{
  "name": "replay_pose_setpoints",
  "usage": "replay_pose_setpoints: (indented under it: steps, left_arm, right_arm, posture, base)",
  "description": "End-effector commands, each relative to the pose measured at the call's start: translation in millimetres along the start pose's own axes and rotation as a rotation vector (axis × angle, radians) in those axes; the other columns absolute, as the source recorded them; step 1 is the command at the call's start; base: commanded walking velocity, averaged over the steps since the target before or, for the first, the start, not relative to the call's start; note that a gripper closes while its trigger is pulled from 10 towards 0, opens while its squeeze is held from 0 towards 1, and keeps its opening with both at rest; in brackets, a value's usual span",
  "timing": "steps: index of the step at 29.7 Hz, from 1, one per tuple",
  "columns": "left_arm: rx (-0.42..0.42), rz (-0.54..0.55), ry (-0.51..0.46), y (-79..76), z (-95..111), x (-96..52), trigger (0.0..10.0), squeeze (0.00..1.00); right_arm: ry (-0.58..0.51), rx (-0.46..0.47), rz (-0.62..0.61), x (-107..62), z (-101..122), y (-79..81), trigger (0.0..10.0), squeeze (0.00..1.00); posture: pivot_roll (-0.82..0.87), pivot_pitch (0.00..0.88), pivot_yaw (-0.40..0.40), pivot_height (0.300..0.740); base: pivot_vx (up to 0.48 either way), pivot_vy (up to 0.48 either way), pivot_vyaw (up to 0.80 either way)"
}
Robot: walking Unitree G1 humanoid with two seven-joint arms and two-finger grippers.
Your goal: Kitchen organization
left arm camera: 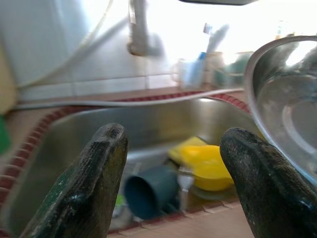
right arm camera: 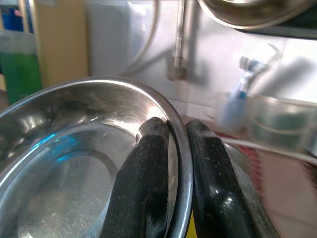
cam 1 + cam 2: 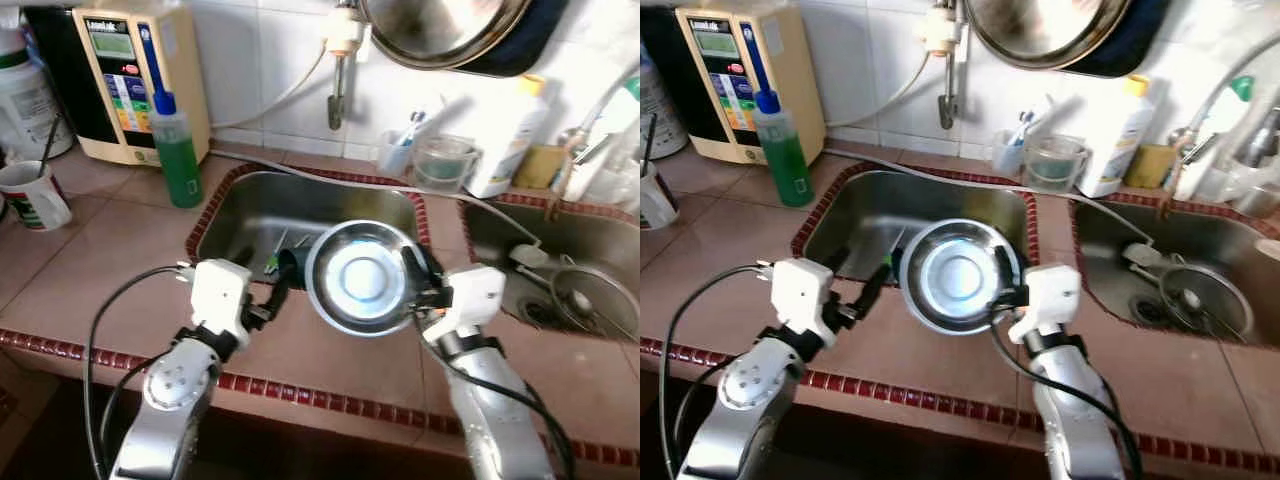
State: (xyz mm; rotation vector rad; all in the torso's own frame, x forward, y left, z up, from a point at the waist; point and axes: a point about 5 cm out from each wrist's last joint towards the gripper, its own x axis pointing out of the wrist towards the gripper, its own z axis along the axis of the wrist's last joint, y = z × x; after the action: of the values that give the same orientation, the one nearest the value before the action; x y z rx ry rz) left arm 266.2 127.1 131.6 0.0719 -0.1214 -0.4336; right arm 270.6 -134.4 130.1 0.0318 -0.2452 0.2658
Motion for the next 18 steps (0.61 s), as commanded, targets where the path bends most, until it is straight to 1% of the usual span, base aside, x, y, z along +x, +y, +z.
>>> replay_pose_setpoints:
  steps: [1, 14, 18]
  left_arm:
    - [0.019, 0.018, 0.003, 6.8, 2.5, -1.9, 10.0, 0.00]
    - [0.017, 0.013, 0.001, 5.3, 3.1, -2.8, 10.0, 0.00]
    - [-0.003, 0.002, -0.014, 3.9, 5.0, -3.5, 10.0, 0.00]
  right_arm:
    - [-0.030, 0.012, 0.025, 4.7, 5.8, 7.8, 10.0, 0.00]
    - [-0.024, 0.011, 0.029, 4.0, 4.7, 8.3, 10.0, 0.00]
    - [-0.022, 0.008, 0.028, 4.8, 4.3, 7.0, 10.0, 0.00]
  posture:
    - [-0.11, 0.034, -0.056, 0.740]
    - [-0.11, 0.041, -0.054, 0.740]
    - [-0.11, 0.042, -0.054, 0.740]
  base:
    - [0.000, 0.000, 0.00]
    - [0.000, 0.000, 0.00]
    - [0.000, 0.000, 0.00]
